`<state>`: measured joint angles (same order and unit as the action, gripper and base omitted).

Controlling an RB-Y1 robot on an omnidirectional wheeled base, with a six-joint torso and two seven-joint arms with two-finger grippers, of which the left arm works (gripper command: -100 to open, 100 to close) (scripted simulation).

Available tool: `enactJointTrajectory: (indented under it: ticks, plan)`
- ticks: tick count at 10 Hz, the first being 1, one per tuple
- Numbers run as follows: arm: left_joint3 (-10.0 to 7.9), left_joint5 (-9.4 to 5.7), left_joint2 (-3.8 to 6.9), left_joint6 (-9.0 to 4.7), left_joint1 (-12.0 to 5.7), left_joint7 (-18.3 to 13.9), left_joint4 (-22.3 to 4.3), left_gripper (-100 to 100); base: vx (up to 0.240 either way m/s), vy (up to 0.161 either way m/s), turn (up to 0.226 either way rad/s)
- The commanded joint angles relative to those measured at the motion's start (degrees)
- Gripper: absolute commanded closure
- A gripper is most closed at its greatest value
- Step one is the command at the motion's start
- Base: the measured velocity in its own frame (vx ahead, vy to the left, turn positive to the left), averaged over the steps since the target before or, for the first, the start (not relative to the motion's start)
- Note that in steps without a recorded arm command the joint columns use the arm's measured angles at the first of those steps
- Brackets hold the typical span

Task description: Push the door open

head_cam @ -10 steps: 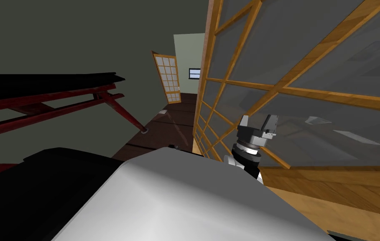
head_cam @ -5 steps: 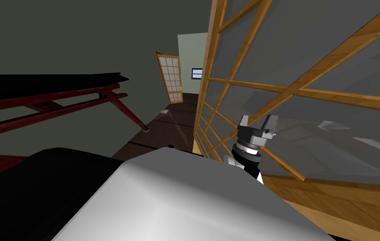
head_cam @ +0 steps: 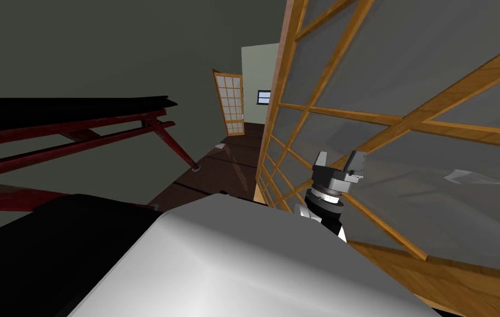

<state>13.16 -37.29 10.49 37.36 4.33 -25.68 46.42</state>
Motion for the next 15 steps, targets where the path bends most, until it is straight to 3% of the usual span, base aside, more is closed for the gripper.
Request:
enactJointTrajectory:
  ticks: [1,3,4,6,7,8,9,12,13,15]
  plan:
    - [-0.17,-1.0,0.1,1.53,-0.21,-1.99,-0.41,-100,0.035,-0.043,0.075]
    - [-0.64,-3.6,0.49,5.34,-0.05,-6.12,-0.38,-100,0.043,-0.042,0.156]
    - [-0.64,-3.6,0.49,5.7,-0.05,-6.79,-0.38,-100,0.036,-0.042,0.063]
    - [-1.1,-6.2,0.88,9.23,0.11,-10.56,-0.36,-100,0.041,-0.048,0.145]
    - [-1.1,-6.2,0.88,9.86,0.11,-11.58,-0.36,-100,0.032,-0.049,0.07]
    - [-1.33,-7.48,1.06,11.89,0.19,-13.18,-0.34,-100,0.042,-0.037,0.102]
    - [-1.33,-7.48,1.06,11.91,0.19,-13.97,-0.34,-100,0.028,-0.026,0.065]
    - [-2.01,-11.26,1.6,17.76,0.42,-20.14,-0.3,-100,0.021,-0.056,0.154]
    - [-2.01,-11.26,1.6,17.98,0.42,-21.14,-0.3,-100,0.03,-0.058,0.072]
    - [-2.46,-13.79,1.95,21.77,0.58,-25.07,-0.28,-100,0.033,-0.06,0.166]
